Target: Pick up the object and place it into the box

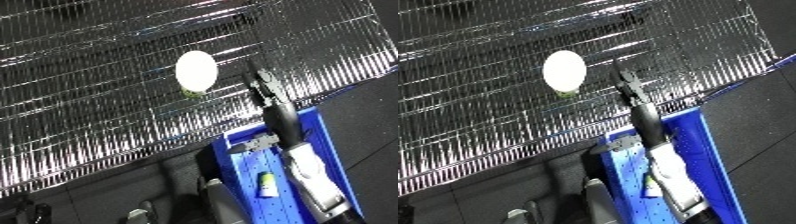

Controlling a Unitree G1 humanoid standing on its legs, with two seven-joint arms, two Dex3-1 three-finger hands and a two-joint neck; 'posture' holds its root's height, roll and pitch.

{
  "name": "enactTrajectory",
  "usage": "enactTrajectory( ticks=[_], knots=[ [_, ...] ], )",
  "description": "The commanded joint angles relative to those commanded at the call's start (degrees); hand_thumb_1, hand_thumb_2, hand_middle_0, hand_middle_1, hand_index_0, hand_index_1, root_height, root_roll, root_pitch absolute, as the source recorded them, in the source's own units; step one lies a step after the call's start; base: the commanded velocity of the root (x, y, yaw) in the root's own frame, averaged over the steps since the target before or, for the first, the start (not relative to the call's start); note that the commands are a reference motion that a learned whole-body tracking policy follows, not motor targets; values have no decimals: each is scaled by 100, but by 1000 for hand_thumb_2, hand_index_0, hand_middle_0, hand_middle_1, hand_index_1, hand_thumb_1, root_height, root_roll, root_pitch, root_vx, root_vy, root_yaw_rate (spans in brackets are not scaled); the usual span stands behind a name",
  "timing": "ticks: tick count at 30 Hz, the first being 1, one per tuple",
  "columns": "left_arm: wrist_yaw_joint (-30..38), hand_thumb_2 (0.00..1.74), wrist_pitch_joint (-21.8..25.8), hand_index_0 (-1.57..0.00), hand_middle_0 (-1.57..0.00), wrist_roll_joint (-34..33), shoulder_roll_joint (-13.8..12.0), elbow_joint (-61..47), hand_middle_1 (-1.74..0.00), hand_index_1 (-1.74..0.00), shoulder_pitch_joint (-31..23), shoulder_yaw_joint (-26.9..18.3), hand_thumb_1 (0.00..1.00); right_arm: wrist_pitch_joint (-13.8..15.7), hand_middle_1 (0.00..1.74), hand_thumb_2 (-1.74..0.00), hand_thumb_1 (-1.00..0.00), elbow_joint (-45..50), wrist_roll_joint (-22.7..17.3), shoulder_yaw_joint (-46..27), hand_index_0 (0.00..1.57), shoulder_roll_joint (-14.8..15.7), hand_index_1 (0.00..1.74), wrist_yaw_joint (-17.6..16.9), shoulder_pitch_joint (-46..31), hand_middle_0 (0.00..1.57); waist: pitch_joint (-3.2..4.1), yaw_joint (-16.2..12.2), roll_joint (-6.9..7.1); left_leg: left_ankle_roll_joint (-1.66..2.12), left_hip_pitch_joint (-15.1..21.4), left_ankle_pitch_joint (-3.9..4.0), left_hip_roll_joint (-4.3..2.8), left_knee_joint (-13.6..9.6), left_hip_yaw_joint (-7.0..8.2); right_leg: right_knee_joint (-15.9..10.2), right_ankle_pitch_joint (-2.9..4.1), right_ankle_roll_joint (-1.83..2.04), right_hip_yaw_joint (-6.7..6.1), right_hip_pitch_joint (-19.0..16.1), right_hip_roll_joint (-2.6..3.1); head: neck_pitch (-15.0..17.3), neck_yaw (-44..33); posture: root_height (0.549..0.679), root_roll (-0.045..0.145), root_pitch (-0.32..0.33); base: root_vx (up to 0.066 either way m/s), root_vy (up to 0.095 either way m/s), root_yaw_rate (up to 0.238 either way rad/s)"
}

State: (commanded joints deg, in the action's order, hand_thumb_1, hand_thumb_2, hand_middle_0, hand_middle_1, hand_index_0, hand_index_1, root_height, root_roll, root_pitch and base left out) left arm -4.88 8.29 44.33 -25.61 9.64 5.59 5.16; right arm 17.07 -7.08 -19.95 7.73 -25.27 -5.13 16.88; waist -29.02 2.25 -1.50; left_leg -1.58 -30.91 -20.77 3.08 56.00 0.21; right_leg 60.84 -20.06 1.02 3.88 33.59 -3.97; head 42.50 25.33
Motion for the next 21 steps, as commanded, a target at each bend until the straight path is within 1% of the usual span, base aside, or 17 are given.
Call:
enactTrajectory(
  ticks=[4, 8, 16, 21],
  knots=[
    [14, 1740, -23, -1570, -1570, 21, -15, -56, -1740, -1740, -8, 12, 1000, -63, 0, 0, 0, 12, -54, 12, 0, -45, 0, -56, 133, 0, -37, 4, -17, -5, -106, -21, -12, 85, 14, 90, -17, -8, -10, 120, 5, -160, 105, 593, 61, -55, 9, 18, 18],
    [30, 1740, -7, -1570, -1570, 41, -37, -92, -1740, -1740, 9, 36, 1000, -80, 0, 0, 0, 7, -138, -8, 0, -87, 0, -131, 250, 0, -73, 3, -35, -17, -189, -43, -9, 144, 20, 142, -21, -10, -12, 217, 10, -335, 176, 591, 60, -49, -5, 13, 22],
    [102, 1740, -13, -1570, -1570, 30, -73, -86, -1740, -1740, 156, 133, 1000, -167, 0, 0, 0, -193, -311, -1, 0, -142, 0, -267, 648, 0, -77, 37, -74, -27, -372, -67, 1, 253, 13, 242, -18, -14, 9, 411, 1, -573, 301, 586, 58, -35, -6, 5, 28],
    [149, 1740, -5, -1570, -1570, 40, -92, -63, -1740, -1740, 273, 199, 1000, -199, 0, 0, 0, -380, -367, 56, 0, -162, 0, -299, 947, 0, -77, 63, -109, -35, -460, -80, 5, 288, 8, 291, -22, -18, 13, 515, -6, -677, 413, 584, 56, -26, -18, 7, 32]
  ],
)
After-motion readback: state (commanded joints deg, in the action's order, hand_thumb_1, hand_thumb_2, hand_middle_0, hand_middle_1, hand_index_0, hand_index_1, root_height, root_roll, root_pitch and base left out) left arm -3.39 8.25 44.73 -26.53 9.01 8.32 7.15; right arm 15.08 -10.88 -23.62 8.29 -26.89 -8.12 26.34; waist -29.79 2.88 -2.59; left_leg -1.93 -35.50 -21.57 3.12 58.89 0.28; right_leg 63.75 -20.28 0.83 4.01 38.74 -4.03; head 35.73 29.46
